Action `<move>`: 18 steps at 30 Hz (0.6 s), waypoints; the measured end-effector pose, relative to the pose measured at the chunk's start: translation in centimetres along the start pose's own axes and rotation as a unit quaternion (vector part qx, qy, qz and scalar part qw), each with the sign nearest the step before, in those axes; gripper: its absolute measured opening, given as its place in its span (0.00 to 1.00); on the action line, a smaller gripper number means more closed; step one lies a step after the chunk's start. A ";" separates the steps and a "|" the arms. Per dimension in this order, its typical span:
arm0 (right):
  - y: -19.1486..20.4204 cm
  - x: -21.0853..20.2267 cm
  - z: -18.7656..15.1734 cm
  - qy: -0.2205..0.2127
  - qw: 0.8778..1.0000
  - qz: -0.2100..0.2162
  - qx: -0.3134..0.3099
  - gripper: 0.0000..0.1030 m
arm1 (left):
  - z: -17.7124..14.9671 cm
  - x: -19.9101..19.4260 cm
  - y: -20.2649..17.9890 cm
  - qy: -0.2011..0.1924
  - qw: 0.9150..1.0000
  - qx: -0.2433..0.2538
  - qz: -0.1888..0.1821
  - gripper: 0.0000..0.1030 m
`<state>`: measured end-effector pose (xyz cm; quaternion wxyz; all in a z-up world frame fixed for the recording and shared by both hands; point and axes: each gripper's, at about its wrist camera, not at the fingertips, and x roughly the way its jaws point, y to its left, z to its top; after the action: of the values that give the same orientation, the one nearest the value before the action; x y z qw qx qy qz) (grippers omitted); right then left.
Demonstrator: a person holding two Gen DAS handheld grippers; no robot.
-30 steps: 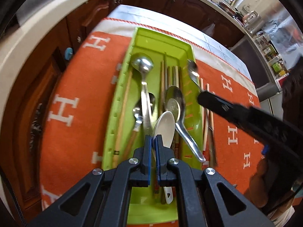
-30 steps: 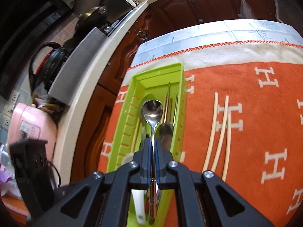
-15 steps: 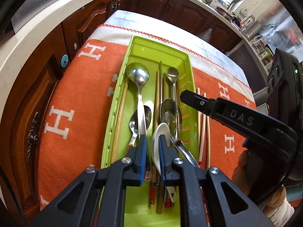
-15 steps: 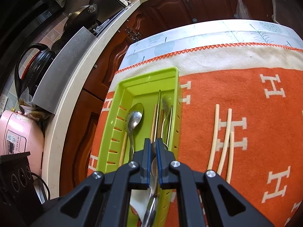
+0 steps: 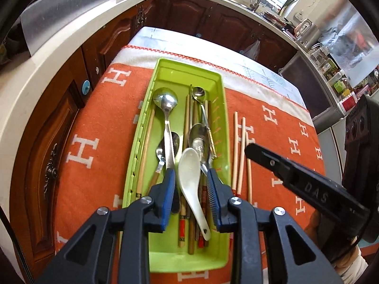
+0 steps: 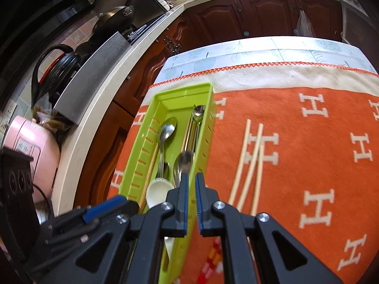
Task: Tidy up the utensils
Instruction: 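Open both tools to release the spoons in the tray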
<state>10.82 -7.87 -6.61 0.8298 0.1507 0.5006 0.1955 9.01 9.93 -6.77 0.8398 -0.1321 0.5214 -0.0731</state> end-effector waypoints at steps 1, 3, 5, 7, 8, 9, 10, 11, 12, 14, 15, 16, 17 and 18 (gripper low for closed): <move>-0.1 -0.5 -0.4 0.002 1.000 -0.002 -0.003 0.07 | -0.3 -0.4 -0.4 -0.002 1.000 0.004 0.000 0.25; -0.4 -1.5 -1.1 0.005 1.000 -0.004 -0.011 0.07 | -0.9 -1.1 -1.1 -0.005 1.000 0.012 0.000 0.25; -0.7 -2.5 -1.9 0.009 1.000 -0.007 -0.021 0.07 | -1.6 -1.7 -1.9 -0.006 1.000 0.021 -0.001 0.26; -1.1 -3.5 -2.8 0.014 0.999 -0.010 -0.032 0.07 | -2.7 -2.2 -2.7 -0.007 0.999 0.031 -0.002 0.27; -1.3 -4.0 -3.2 0.013 0.999 -0.013 -0.037 0.07 | -3.2 -2.4 -3.2 -0.007 0.999 0.037 -0.002 0.28; -1.5 -4.5 -3.6 0.012 0.999 -0.017 -0.043 0.07 | -3.7 -2.6 -3.6 -0.008 0.999 0.043 -0.001 0.29; -1.7 -5.2 -4.2 0.010 0.998 -0.021 -0.051 0.07 | -4.0 -2.6 -3.9 -0.008 0.999 0.048 0.000 0.30; -1.9 -5.7 -4.7 0.008 0.998 -0.024 -0.055 0.07 | -4.6 -2.7 -4.4 -0.007 0.998 0.056 0.000 0.31; -2.0 -6.0 -5.0 0.007 0.998 -0.025 -0.058 0.07 | -5.0 -2.8 -4.7 -0.006 0.998 0.062 -0.002 0.31; -2.5 -6.9 -6.0 0.006 0.997 -0.030 -0.066 0.07 | -5.8 -2.8 -5.3 -0.003 0.998 0.070 -0.004 0.32; -2.6 -7.1 -6.4 0.007 0.997 -0.031 -0.066 0.07 | -6.4 -2.7 -5.7 -0.001 0.997 0.076 -0.006 0.32; -3.0 -7.3 -7.0 0.009 0.997 -0.031 -0.064 0.07 | -6.9 -2.7 -6.0 -0.001 0.997 0.082 -0.006 0.32; -3.2 -7.3 -7.3 0.012 0.998 -0.031 -0.062 0.07 | -7.3 -2.6 -6.3 -0.001 0.996 0.087 -0.005 0.32; -3.4 -7.3 -7.7 0.014 0.998 -0.030 -0.059 0.07 | -7.6 -2.5 -6.5 -0.001 0.996 0.091 -0.005 0.32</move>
<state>1.51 -13.89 -5.95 0.8355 0.0834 0.5042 0.2018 1.19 3.26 -5.94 0.8483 -0.0579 0.5115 -0.1238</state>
